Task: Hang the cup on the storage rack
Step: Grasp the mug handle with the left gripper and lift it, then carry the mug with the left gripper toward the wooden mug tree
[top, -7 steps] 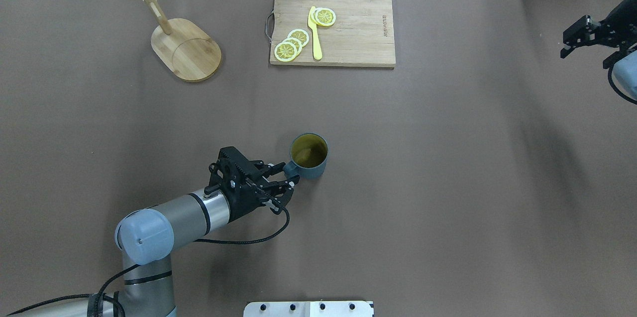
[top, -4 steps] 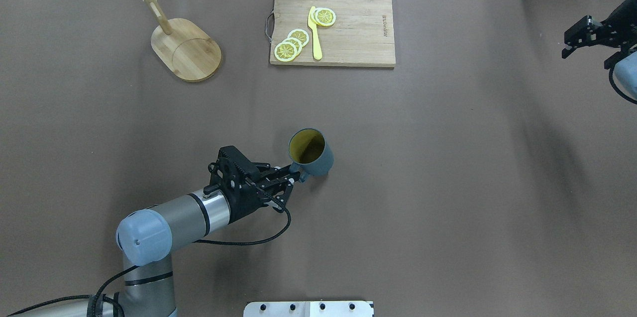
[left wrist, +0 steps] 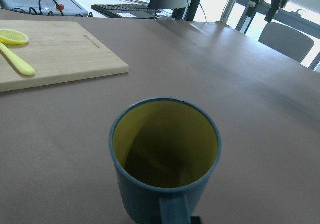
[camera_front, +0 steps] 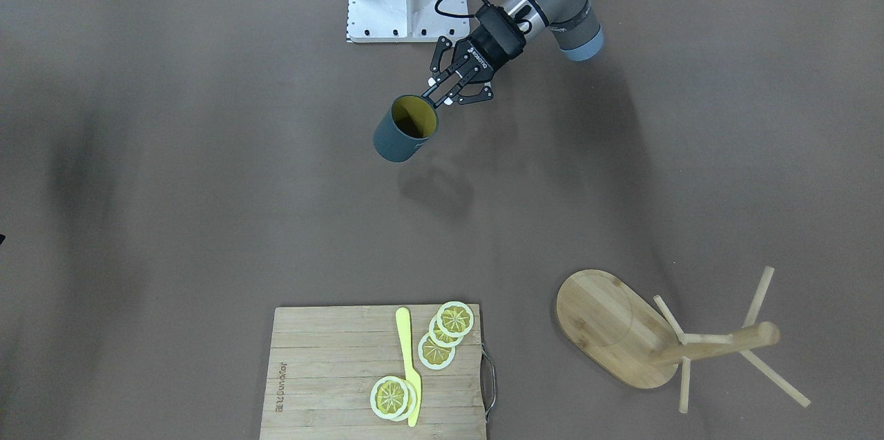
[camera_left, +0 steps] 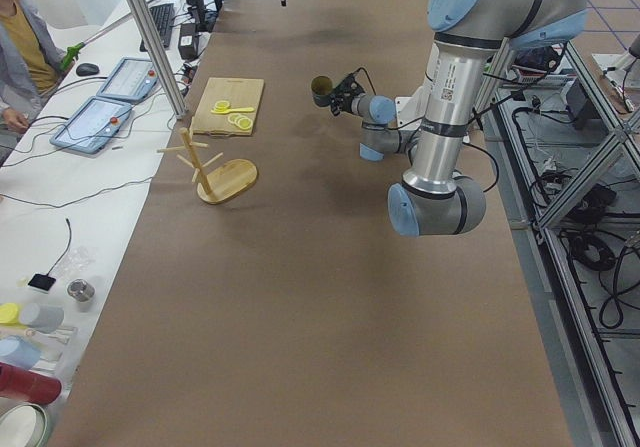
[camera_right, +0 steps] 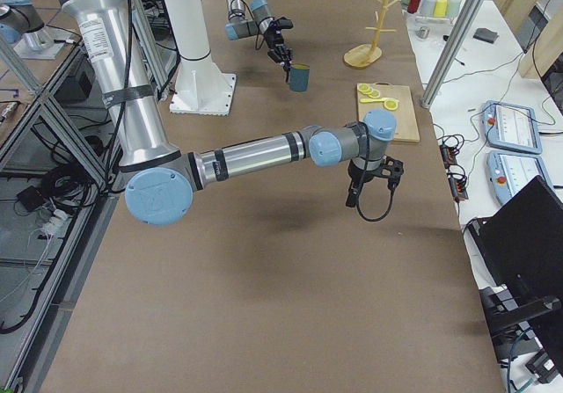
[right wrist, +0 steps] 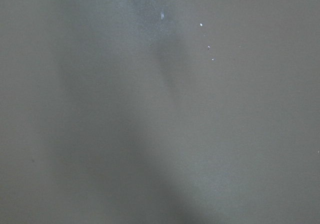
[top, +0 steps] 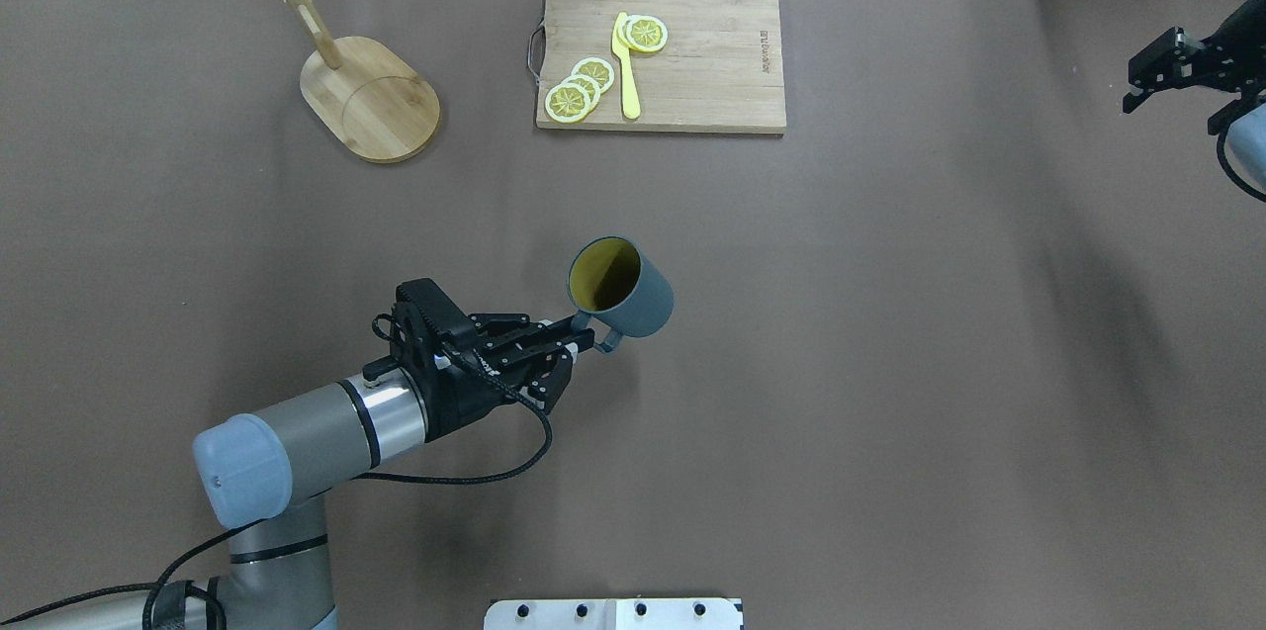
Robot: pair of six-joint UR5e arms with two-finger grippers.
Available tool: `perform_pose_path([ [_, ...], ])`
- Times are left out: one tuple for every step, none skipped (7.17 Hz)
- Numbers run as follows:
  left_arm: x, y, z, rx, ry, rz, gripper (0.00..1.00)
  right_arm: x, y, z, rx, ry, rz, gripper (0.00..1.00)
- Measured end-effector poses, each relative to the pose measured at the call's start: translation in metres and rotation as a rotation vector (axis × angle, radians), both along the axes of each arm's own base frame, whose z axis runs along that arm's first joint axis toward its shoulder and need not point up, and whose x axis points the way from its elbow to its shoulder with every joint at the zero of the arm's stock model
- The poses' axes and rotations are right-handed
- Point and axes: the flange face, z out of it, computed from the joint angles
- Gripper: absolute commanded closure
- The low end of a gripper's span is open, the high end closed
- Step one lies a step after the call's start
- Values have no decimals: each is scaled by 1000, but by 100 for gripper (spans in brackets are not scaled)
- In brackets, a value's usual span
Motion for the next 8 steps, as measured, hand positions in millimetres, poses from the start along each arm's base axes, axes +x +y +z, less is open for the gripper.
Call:
perform_pose_path([
  [-22, -19, -3, -51, 55, -10, 100, 2, 0, 0, 1, 0, 3, 0],
  [-50, -47, 2, -106, 90, 4, 100, 4, 0, -1, 3, 0, 6, 0],
  [-85, -81, 12, -166, 108, 38, 100, 5, 0, -1, 6, 1, 8, 0],
  [-125, -117, 22, -242, 120, 77, 100, 7, 0, -3, 11, 3, 11, 0],
  [-165, -151, 34, -318, 121, 113, 100, 8, 0, -4, 16, 3, 14, 0],
  [-206, -183, 49, -413, 125, 149, 100, 10, 0, -6, 20, 3, 16, 0],
  [-241, -210, 59, -517, 145, 175, 100, 11, 0, -8, 25, 3, 18, 0],
  [-262, -225, 63, -604, 179, 187, 100, 12, 1, -10, 30, 3, 20, 0],
])
